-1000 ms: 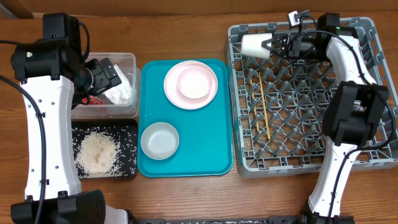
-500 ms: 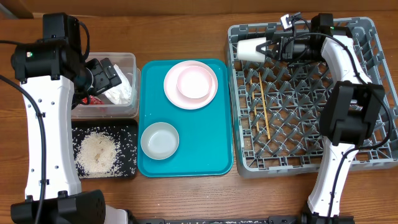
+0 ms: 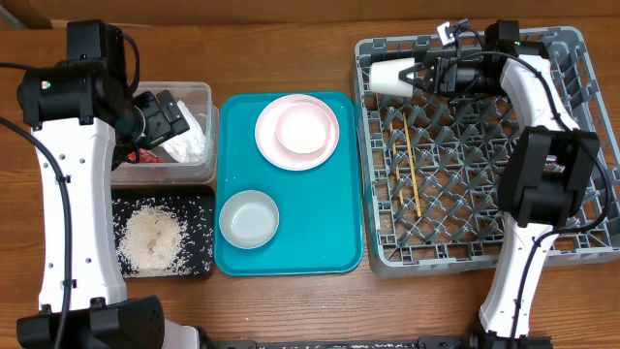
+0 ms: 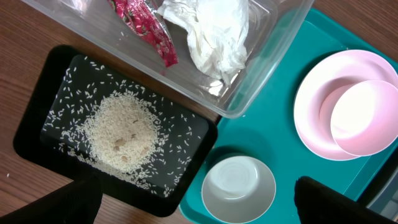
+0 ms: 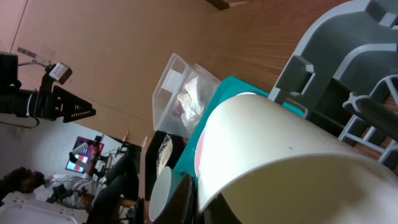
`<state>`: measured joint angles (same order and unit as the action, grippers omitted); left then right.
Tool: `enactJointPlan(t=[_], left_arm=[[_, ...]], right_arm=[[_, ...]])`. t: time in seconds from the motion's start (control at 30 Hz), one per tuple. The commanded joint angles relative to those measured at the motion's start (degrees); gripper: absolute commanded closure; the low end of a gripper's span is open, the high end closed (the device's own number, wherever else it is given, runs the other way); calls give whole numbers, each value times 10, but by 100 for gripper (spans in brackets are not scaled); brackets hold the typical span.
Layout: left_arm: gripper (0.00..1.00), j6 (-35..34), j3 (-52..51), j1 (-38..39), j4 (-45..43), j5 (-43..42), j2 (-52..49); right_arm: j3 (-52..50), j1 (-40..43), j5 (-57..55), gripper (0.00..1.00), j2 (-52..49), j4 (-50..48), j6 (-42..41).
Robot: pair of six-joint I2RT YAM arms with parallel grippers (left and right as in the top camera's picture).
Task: Sort waste into correct bins and load items into the dishwasher
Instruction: 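Lower the cup upside down onto the rack tines and release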
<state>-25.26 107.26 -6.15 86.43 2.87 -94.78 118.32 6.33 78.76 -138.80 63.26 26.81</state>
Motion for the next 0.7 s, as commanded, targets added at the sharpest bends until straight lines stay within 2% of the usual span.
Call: enactJointPlan(t=[0.0, 0.33, 0.67], left_arm=[[0, 9, 1, -2, 1, 5, -1], [0, 9, 1, -2, 1, 5, -1], [0, 9, 1, -2, 1, 5, -1]], right_arm=[[0, -2, 8, 96, 3, 1, 5], [-7, -11, -2, 96, 3, -2, 5], [-10, -11, -106, 95, 3, 9, 4]])
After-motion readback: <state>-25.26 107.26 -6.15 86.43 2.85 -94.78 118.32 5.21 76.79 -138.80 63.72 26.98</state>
